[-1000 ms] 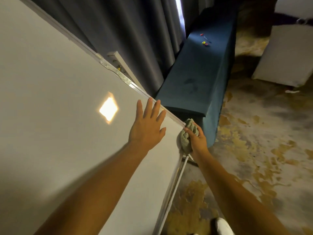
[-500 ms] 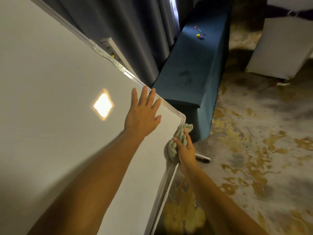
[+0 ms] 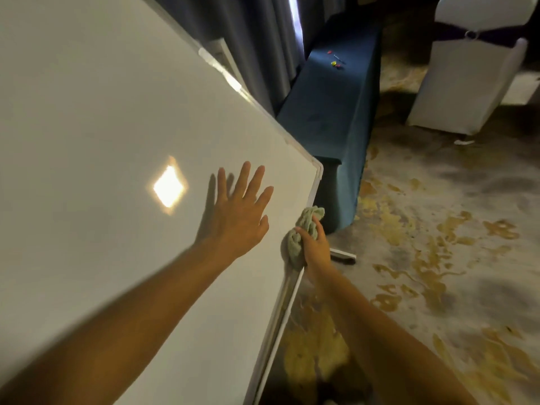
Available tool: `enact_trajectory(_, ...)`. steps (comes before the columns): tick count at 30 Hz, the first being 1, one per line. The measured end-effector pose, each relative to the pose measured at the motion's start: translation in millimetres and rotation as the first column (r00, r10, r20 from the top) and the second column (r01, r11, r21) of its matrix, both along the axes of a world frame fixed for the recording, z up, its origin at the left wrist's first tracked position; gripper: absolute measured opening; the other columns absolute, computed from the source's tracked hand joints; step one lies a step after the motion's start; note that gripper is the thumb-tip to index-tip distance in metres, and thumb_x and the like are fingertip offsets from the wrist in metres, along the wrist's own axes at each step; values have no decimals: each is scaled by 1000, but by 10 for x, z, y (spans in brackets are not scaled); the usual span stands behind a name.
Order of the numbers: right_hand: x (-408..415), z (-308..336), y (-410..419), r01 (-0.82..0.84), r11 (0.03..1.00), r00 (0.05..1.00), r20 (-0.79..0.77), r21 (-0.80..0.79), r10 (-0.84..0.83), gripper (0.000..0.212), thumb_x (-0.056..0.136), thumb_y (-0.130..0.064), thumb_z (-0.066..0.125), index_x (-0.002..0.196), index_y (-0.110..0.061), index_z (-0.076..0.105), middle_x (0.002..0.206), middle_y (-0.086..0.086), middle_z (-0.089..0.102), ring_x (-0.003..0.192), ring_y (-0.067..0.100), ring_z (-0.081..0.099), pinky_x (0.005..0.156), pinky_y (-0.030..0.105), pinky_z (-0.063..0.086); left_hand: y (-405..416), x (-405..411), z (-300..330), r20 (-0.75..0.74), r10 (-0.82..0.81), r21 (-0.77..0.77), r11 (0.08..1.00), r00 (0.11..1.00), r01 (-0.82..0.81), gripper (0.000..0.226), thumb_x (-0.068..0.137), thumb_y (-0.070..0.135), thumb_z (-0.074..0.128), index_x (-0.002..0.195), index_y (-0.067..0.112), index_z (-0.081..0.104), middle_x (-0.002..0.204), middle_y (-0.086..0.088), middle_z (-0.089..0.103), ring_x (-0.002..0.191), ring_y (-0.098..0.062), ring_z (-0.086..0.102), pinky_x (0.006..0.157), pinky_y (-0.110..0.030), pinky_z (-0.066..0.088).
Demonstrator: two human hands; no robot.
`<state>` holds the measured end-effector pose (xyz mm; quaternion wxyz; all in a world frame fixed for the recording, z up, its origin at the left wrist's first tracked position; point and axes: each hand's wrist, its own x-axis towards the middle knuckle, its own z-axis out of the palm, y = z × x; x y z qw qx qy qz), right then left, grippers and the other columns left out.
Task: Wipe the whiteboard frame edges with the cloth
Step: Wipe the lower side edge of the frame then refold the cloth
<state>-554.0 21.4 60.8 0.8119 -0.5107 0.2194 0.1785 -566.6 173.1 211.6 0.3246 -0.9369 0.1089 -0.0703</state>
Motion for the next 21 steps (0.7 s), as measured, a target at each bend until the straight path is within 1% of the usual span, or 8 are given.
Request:
enact_trajectory(3, -90, 32, -29, 9, 1000, 1000, 0, 3, -9, 56, 94, -30, 67, 146, -35, 45, 135, 6, 58, 115, 27, 59, 101, 49, 51, 44, -398, -77, -26, -10, 15, 1000, 1000, 10, 84, 99, 73, 25, 169, 30, 7, 177, -16, -13, 163, -49, -3, 124, -74, 8)
enact_trajectory(5, -195, 48, -34, 11, 1000, 1000, -4, -8, -11, 57, 94, -28, 67, 146, -35, 44, 138, 7, 56, 119, 29, 57, 105, 55, 47, 50, -602, -103, -39, 1, 28, 1000, 999, 0, 83, 100, 72, 21, 169, 29, 5, 177, -17, -12, 163, -49, -2, 124, -74, 7)
enact_trajectory(10, -583, 79, -44, 7, 1000, 999, -53, 11, -6, 56, 97, -26, 63, 147, -39, 42, 147, 7, 47, 130, 35, 49, 105, 56, 46, 56, -743, -215, -62, 53, 106, 993, 997, -46, 81, 103, 70, 10, 170, 25, -2, 176, -20, -11, 162, -48, -7, 125, -72, 5)
enact_trajectory(13, -760, 124, -65, -22, 999, 996, -88, 27, 24, 53, 98, -27, 61, 146, -41, 43, 146, 4, 47, 130, 33, 50, 102, 52, 47, 29, -727, -222, -51, 69, 123, 990, 996, -63, 81, 102, 70, 8, 170, 26, -2, 177, -19, -9, 163, -47, -6, 126, -72, 5)
enact_trajectory(16, -832, 207, -108, -83, 997, 996, -10, 3, 83, 54, 96, -28, 63, 144, -40, 41, 140, -1, 53, 119, 21, 58, 92, 37, 52, 14, -710, -231, -54, 76, 140, 988, 996, -68, 81, 101, 69, 4, 170, 26, -3, 177, -18, -9, 163, -46, -5, 126, -72, 4)
enact_trajectory(17, -873, 202, -109, -83, 997, 997, -6, 8, 83, 54, 96, -26, 63, 144, -38, 41, 140, 0, 54, 121, 22, 58, 92, 36, 51, -2, -705, -217, -60, 78, 151, 986, 995, -68, 81, 101, 69, 3, 169, 26, -4, 177, -18, -9, 163, -46, -5, 126, -72, 4)
enact_trajectory(19, -956, 210, -99, -41, 998, 996, -76, 51, 45, 50, 99, -24, 59, 146, -33, 44, 145, 5, 51, 129, 29, 53, 102, 43, 49, -6, -714, -217, -54, 73, 149, 987, 996, -64, 82, 100, 69, 1, 169, 26, -4, 177, -18, -9, 163, -46, -5, 126, -72, 5)
enact_trajectory(21, -1044, 202, -67, -22, 998, 995, -91, 63, 27, 51, 100, -23, 57, 147, -36, 43, 149, 4, 45, 134, 31, 47, 107, 48, 44, -10, -717, -213, -41, 64, 151, 987, 997, -57, 82, 99, 67, -2, 170, 27, -3, 177, -17, -8, 164, -45, -3, 127, -71, 5)
